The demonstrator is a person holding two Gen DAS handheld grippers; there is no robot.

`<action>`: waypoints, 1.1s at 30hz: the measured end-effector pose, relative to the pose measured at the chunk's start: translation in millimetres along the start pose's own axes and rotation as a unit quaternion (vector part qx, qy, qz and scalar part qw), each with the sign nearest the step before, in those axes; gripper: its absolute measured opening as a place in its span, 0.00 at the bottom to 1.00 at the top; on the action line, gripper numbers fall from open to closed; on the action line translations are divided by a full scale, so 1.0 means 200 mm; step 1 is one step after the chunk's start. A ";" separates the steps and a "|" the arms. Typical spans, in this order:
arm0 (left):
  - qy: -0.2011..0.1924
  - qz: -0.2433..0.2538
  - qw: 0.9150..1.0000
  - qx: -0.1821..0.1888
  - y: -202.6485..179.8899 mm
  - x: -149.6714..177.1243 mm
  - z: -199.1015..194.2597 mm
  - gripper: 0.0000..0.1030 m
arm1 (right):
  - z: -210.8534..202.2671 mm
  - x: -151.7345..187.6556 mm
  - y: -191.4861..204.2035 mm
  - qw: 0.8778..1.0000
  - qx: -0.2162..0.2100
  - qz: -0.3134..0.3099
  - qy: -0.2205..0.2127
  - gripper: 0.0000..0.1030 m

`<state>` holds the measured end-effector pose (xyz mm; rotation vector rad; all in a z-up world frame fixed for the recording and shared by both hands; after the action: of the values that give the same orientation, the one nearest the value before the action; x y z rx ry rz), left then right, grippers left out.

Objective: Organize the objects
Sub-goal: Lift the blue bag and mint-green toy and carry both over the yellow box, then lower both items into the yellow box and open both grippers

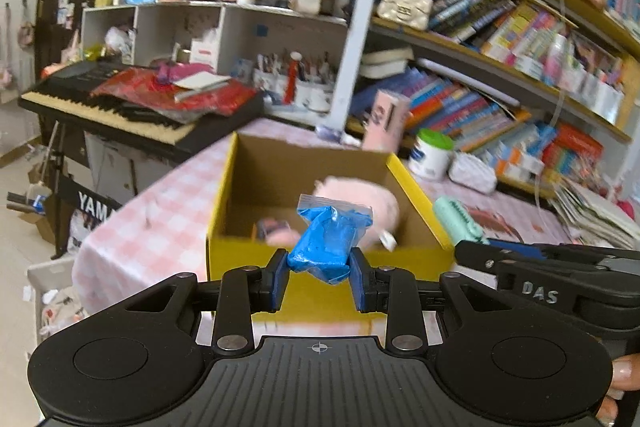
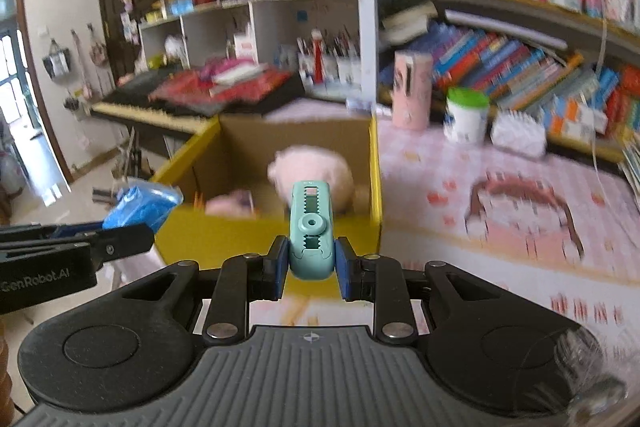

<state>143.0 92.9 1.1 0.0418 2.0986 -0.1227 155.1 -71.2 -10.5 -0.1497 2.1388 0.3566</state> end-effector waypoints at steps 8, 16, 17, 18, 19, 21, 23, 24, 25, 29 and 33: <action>0.002 0.000 0.999 -0.047 0.04 -0.15 0.29 0.29 | 0.20 -0.25 -0.03 0.999 -0.038 -0.021 -0.022 0.22; 0.072 -0.003 0.994 -0.086 0.06 -0.05 0.54 0.29 | 0.37 -0.27 -0.03 0.996 -0.074 -0.040 0.004 0.22; 0.077 0.000 0.993 -0.089 0.07 -0.04 0.56 0.29 | 0.38 -0.27 -0.03 0.996 -0.078 -0.044 0.005 0.22; 0.081 0.002 0.992 -0.094 0.07 -0.03 0.57 0.29 | 0.40 -0.27 -0.02 0.995 -0.083 -0.047 0.008 0.22; 0.086 0.004 0.991 -0.098 0.07 -0.02 0.58 0.29 | 0.41 -0.28 -0.02 0.995 -0.087 -0.049 0.010 0.22; 0.093 0.010 0.990 -0.107 0.07 -0.01 0.60 0.29 | 0.45 -0.28 -0.02 0.994 -0.094 -0.051 0.017 0.22; 0.095 0.018 0.989 -0.115 0.07 -0.01 0.61 0.30 | 0.48 -0.27 -0.01 0.993 -0.100 -0.053 0.024 0.22; 0.095 0.019 0.988 -0.117 0.08 0.00 0.61 0.31 | 0.49 -0.27 -0.01 0.993 -0.103 -0.055 0.027 0.22; 0.096 0.021 0.988 -0.117 0.08 0.00 0.61 0.32 | 0.50 -0.27 0.00 0.992 -0.106 -0.056 0.030 0.22; 0.094 0.044 0.988 -0.117 0.04 0.00 0.61 0.51 | 0.55 -0.26 0.02 0.990 -0.117 -0.060 0.043 0.22; 0.069 0.084 0.985 -0.135 0.01 -0.02 0.56 0.74 | 0.61 -0.27 0.05 0.989 -0.127 -0.061 0.051 0.22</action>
<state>241.7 82.9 -51.1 0.0641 2.2227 0.2739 279.4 -25.4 -28.6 -0.4520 2.1662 0.5579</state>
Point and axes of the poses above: each gripper's, at about its wrist camera, not at the fingertips, and z roughly the way its jaws point, y to its left, x to its underside, the point moved 9 cm from there along z, roughly the way its jaws point, and after that the axes turned 8 degrees about z, right-handed, at the moved point
